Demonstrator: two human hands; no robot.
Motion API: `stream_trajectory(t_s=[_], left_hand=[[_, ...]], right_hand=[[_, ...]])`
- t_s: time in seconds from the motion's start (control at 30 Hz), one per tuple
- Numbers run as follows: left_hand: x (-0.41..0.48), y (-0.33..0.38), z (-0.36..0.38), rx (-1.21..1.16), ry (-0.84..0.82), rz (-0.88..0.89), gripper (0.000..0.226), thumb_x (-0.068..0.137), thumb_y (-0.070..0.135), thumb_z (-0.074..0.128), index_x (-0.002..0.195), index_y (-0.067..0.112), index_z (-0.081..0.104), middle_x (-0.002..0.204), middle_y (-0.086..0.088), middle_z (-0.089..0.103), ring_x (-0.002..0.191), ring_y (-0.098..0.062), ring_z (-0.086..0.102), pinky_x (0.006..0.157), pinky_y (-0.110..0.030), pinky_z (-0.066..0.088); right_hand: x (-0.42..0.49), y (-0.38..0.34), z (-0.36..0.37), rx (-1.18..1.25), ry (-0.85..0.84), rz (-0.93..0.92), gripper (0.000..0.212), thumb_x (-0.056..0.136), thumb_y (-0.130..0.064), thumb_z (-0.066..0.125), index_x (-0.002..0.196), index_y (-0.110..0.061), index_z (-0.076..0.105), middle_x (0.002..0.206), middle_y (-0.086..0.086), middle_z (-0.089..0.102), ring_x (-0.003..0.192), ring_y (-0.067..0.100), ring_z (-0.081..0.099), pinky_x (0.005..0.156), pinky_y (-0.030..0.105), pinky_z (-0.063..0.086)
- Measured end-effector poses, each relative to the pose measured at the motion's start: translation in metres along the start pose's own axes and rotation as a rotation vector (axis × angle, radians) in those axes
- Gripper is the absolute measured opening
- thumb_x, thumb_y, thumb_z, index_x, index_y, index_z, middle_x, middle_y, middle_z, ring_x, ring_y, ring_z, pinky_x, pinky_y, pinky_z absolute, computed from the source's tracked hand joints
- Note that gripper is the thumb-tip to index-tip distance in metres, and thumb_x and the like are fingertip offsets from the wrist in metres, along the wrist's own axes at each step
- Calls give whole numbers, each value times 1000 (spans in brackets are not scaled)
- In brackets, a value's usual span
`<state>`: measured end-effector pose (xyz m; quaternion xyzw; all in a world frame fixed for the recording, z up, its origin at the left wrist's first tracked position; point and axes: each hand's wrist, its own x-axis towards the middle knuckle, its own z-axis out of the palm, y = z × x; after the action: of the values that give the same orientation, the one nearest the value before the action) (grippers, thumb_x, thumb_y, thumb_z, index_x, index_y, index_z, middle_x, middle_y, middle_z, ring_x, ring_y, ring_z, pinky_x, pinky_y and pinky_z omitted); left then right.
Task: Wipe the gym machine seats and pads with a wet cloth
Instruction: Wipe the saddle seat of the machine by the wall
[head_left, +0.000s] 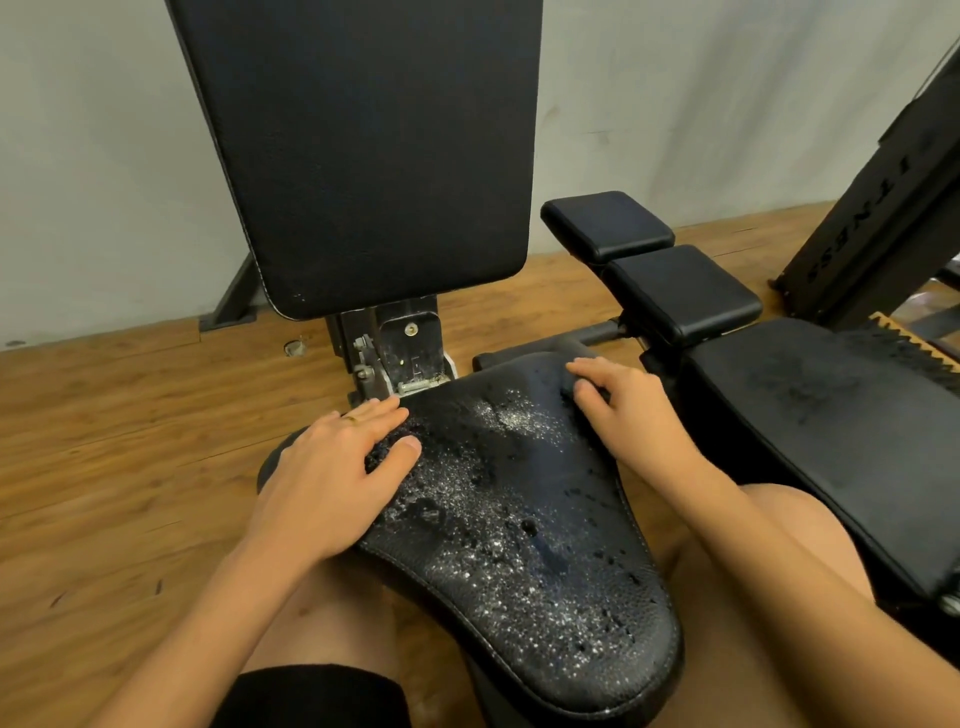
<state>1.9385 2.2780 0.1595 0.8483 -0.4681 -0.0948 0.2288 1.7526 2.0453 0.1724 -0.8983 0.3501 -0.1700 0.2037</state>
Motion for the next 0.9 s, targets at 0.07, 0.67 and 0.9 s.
stream_trajectory(t_s=[0.07,0.67,0.9], left_hand=[[3,-3,-1,-15,-13,-4,70,85,74,25,142,41,49,149,28,36,145,-9,33,118,-46,30],[0,-2,0,19,-52,14,53,98,58,35,148,42,39,153,28,26,148,-5,23,121,-38,20],[0,-3,0,9,-24,26,54,97,59,37,146,39,45,153,25,33,145,-2,27,121,-35,21]], right_hand=[[24,0,4,-22,-13,20,36,99,-15,48,132,-13,61,139,6,58,140,26,41,113,42,37],[30,4,4,57,0,146,37,100,-18,47,135,-12,59,144,6,53,139,28,41,115,40,31],[-46,-8,-10,146,11,55,32,102,-18,50,130,-17,63,142,-1,55,141,17,39,116,35,30]])
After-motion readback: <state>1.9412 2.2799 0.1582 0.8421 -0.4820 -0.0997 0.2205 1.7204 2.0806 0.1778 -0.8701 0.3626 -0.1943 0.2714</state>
